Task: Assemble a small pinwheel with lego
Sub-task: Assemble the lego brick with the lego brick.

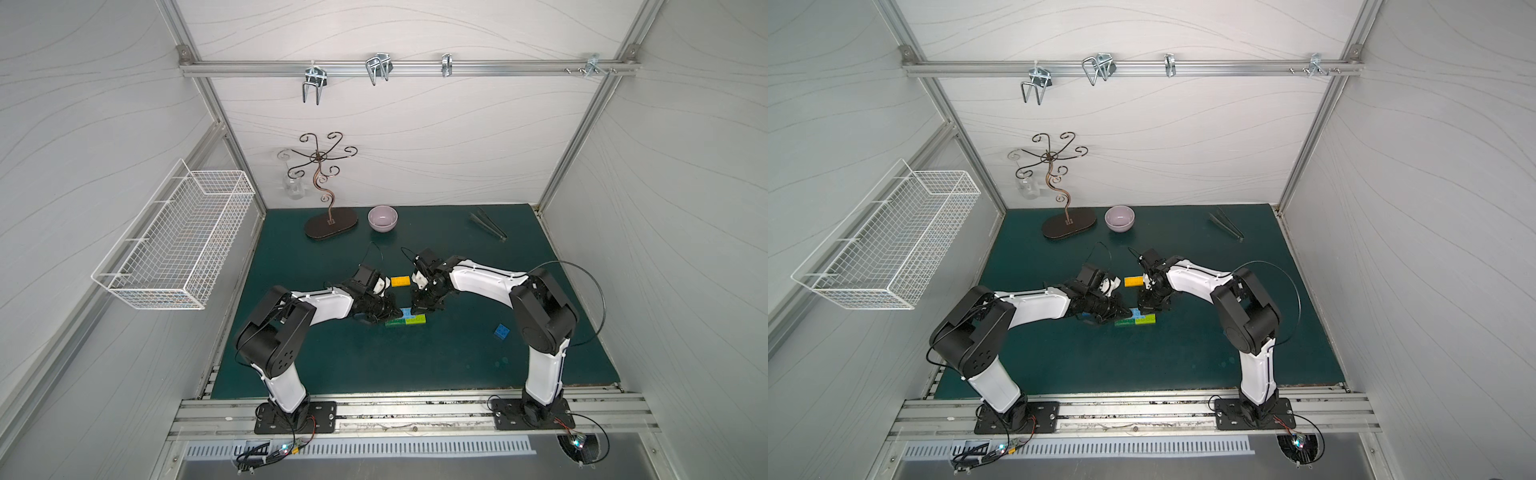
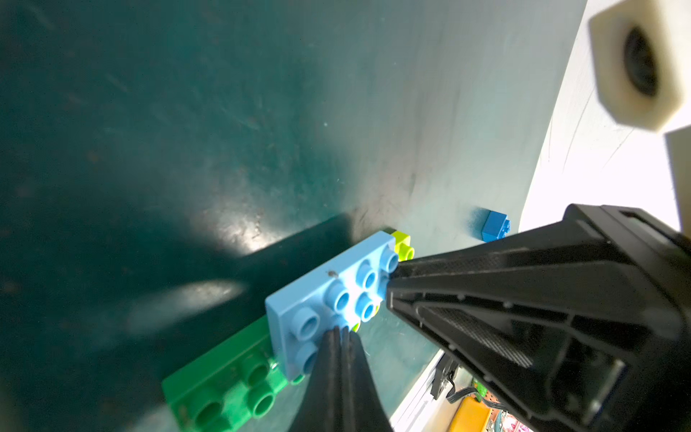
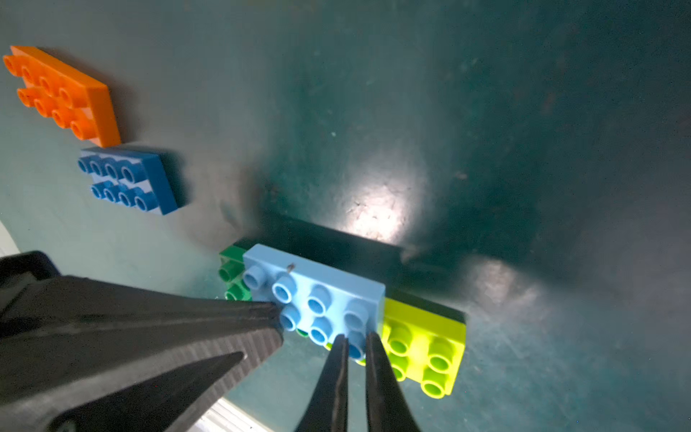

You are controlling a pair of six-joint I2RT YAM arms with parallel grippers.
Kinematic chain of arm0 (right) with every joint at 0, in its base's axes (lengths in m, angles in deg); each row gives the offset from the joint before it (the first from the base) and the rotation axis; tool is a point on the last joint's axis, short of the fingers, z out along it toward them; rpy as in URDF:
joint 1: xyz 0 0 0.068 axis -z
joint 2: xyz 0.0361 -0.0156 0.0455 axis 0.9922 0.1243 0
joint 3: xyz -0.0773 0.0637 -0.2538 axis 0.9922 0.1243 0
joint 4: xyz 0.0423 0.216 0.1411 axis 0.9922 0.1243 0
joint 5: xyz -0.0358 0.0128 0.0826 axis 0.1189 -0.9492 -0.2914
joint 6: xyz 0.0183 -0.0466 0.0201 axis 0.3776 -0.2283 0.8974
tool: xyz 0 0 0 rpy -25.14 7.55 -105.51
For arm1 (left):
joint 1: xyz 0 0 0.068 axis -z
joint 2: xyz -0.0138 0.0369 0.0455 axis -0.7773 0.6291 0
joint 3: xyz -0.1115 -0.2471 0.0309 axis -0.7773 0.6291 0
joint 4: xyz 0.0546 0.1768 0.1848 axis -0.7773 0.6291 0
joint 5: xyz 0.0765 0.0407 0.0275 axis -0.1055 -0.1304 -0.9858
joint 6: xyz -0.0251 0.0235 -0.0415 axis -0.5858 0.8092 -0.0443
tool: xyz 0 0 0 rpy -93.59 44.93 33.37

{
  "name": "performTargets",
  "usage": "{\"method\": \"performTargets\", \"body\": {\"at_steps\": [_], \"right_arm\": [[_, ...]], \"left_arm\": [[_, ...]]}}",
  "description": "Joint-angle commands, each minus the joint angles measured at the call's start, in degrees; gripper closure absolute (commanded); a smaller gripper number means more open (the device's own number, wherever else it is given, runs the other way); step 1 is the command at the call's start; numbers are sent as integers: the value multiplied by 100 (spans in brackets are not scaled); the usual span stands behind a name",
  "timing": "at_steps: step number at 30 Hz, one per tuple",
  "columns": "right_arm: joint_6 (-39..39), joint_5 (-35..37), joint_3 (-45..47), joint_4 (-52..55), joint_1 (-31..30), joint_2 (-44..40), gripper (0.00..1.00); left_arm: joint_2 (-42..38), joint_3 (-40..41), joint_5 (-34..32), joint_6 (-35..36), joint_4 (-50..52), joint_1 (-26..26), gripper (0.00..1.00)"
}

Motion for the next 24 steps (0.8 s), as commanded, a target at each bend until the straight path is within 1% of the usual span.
{"method": "performTargets", "body": {"at_steps": [1,8,10,12,15,17,19,21,23,24], "right_arm": [[29,-33,205,264,-103,358,85],[2,-49,238,28,-120,87,98],[66,-220,407,-176,-128,163,97],[100,-223,571,-396,-133,77,95],[25,-244,274,-323,-12,-146,89],[-49,-231,3,-181,101,-371,86],[-45,-193,-104,-166,217,-732,81],[-25,-117,-74,-166,315,-1112,74],[-83,85,63,-179,329,-1536,67],[-141,161,166,-189,328,-1749,64]], "left_arm": [[614,311,-886,69,680,73,100],[463,633,-901,49,288,100,100],[544,847,-959,-1,59,100,100],[577,856,-951,17,39,80,100],[177,418,-941,74,454,58,100],[-151,-109,-959,118,882,19,100],[-506,-757,-995,120,1304,-42,90],[-786,-1384,-1199,94,1834,-129,87],[-1051,-1849,-1601,105,2346,-230,71],[-1202,-1973,-1926,106,2612,-290,68]]}}
